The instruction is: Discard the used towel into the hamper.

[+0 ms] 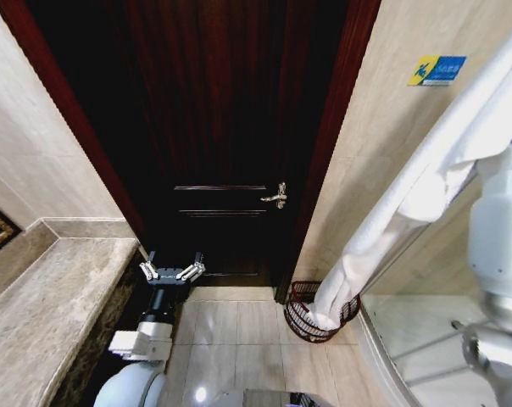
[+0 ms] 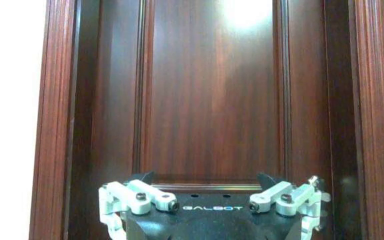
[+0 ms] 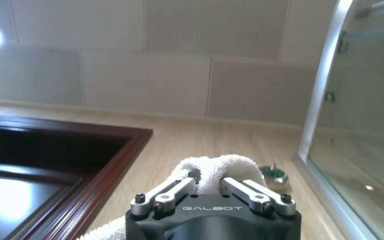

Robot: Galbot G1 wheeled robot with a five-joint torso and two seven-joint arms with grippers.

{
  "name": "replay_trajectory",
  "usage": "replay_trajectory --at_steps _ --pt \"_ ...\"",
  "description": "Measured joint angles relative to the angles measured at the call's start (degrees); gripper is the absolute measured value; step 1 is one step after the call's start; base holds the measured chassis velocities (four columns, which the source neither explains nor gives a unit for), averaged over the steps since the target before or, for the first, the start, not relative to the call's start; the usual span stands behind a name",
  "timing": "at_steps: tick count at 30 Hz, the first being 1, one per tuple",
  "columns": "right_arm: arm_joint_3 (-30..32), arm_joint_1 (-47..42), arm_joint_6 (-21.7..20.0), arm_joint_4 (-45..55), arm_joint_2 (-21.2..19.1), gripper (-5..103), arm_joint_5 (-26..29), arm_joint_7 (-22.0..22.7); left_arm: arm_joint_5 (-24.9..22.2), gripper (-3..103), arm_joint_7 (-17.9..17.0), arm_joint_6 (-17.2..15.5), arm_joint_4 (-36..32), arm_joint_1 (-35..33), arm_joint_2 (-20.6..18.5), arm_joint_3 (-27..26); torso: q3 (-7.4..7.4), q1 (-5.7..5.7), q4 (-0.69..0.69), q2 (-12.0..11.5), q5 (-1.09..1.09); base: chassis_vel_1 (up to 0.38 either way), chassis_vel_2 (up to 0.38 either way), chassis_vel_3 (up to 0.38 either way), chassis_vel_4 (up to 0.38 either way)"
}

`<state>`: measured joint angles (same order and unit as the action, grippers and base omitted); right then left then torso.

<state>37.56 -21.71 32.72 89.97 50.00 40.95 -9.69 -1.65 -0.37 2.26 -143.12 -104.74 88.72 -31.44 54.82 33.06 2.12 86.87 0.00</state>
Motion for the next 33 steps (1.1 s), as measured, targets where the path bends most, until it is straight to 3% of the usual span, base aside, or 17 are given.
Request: replay_trajectory --at_steps 13,33 --pt "5.6 -12.5 0.3 4.8 2.5 3 -0.4 -0.3 0.0 100 0.0 0.0 0.0 0.0 0.0 0.0 0.0 0.0 0.0 0.0 0.0 0.0 0.0 0.0 0.0" --pt "7.9 -17.2 0.4 7.7 3.6 3 -0.6 -0.2 0.0 100 0.0 0.0 0.0 0.0 0.0 0.0 0.0 0.0 0.0 0.0 0.0 0.0 0.0 0.0 0.0"
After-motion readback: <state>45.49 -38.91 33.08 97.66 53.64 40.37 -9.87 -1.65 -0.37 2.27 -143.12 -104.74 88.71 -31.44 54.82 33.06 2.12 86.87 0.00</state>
